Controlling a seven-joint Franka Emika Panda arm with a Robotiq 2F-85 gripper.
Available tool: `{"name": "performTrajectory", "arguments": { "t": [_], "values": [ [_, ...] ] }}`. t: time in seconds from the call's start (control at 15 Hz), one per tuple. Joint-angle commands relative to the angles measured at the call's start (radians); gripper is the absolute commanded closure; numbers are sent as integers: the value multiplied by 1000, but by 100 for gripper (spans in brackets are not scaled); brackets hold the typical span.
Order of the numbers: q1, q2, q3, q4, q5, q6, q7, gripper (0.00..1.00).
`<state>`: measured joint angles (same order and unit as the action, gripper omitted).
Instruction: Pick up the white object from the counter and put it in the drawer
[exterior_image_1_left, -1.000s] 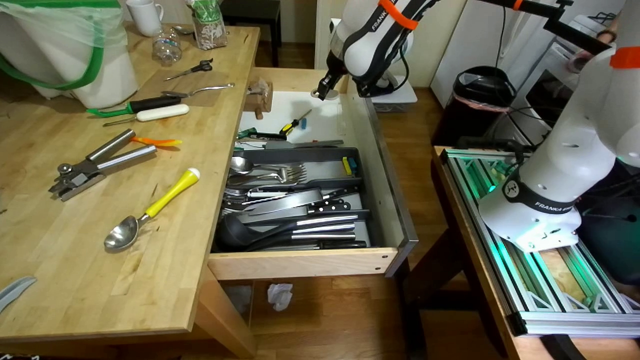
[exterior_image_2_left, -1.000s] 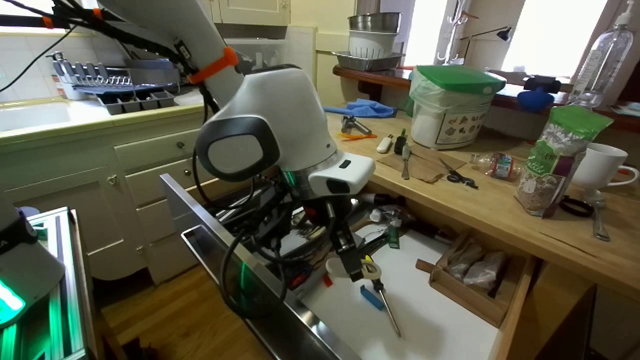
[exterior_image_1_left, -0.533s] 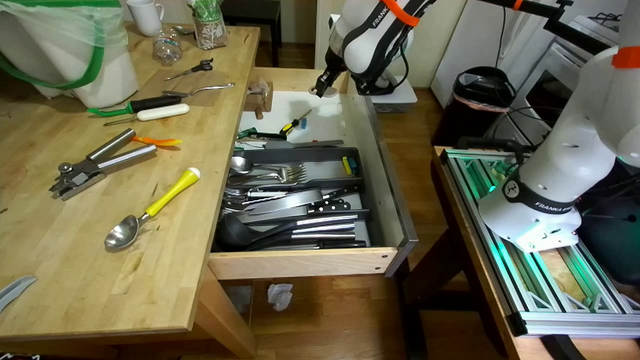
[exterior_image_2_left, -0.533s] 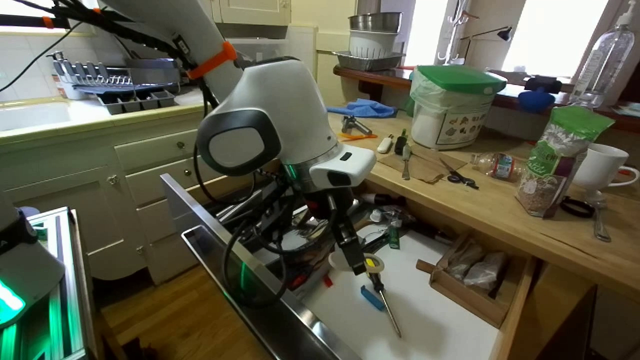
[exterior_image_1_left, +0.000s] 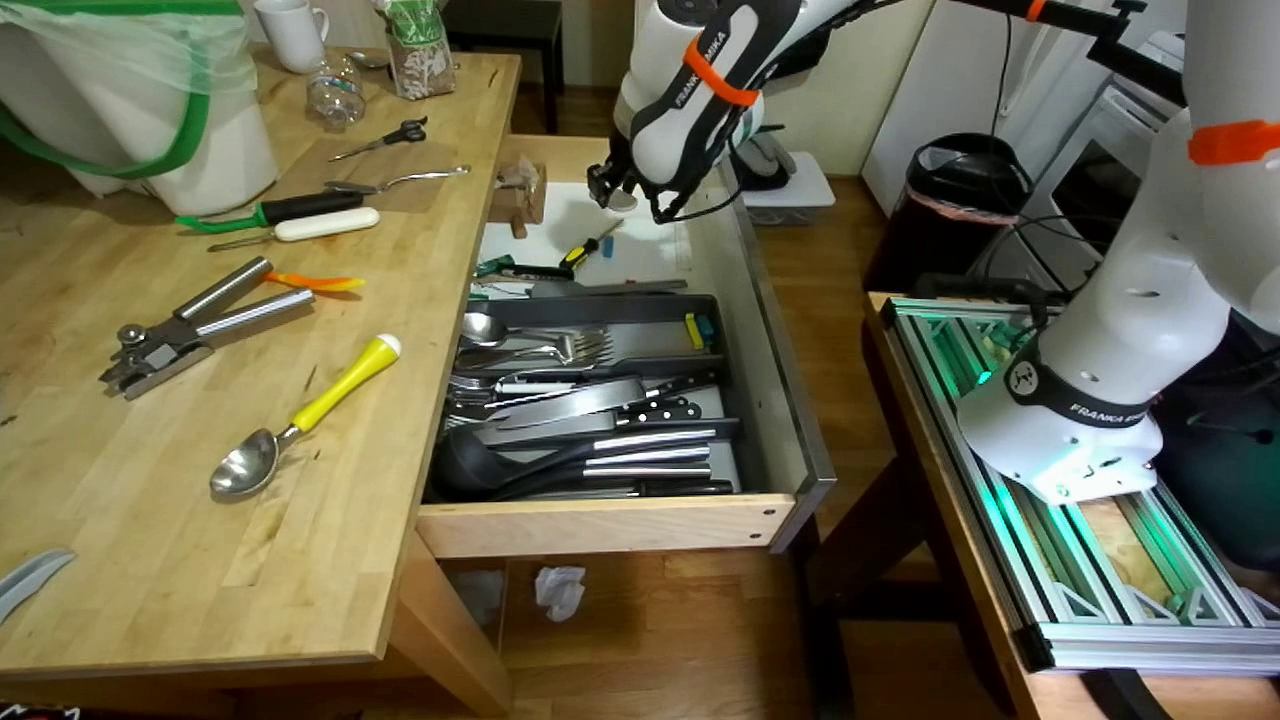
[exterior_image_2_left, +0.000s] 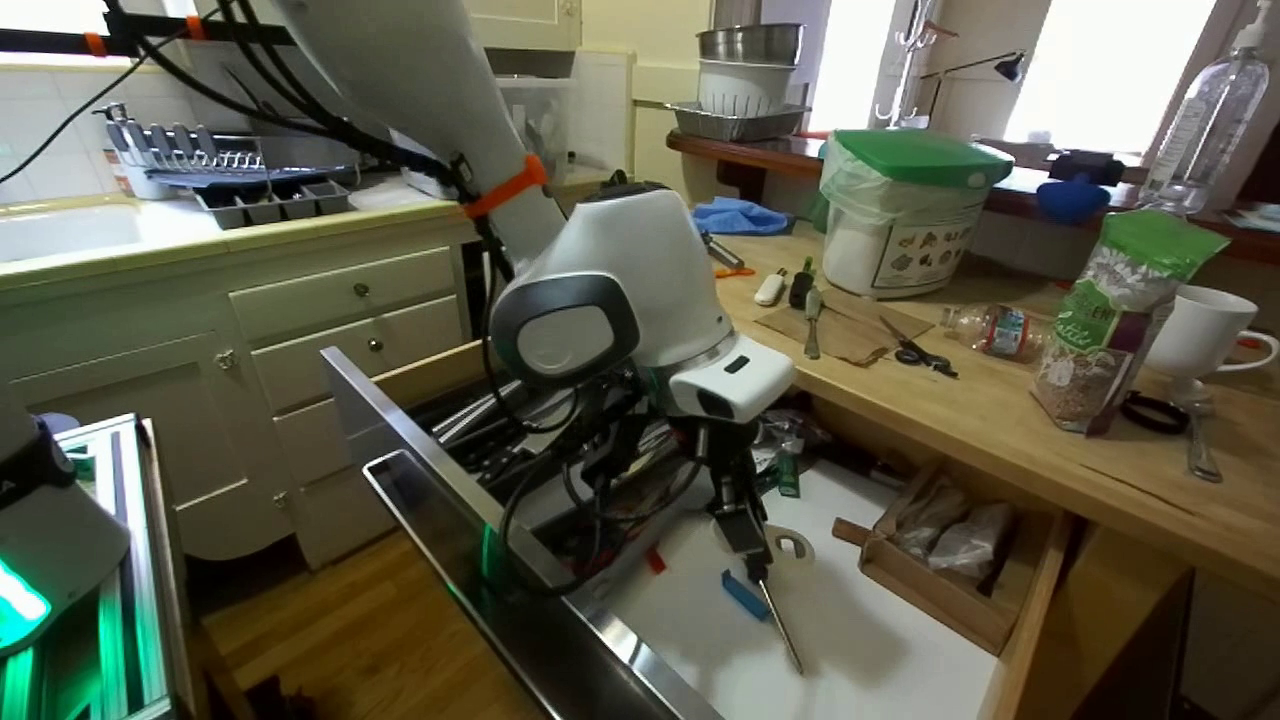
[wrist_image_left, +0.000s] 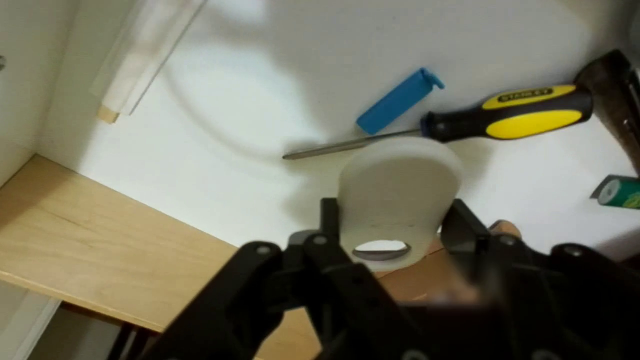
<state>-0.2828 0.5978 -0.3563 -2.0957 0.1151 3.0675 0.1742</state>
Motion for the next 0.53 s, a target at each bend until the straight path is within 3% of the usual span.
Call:
{"name": "performTrajectory", "arguments": {
  "t": [0.0, 0.33, 0.47],
  "values": [
    [34, 184, -54, 186, 81, 18, 150, 71],
    [54, 352, -152, 340, 153, -9, 297, 71],
    [21, 376, -132, 377, 169, -48, 305, 71]
  ]
}}
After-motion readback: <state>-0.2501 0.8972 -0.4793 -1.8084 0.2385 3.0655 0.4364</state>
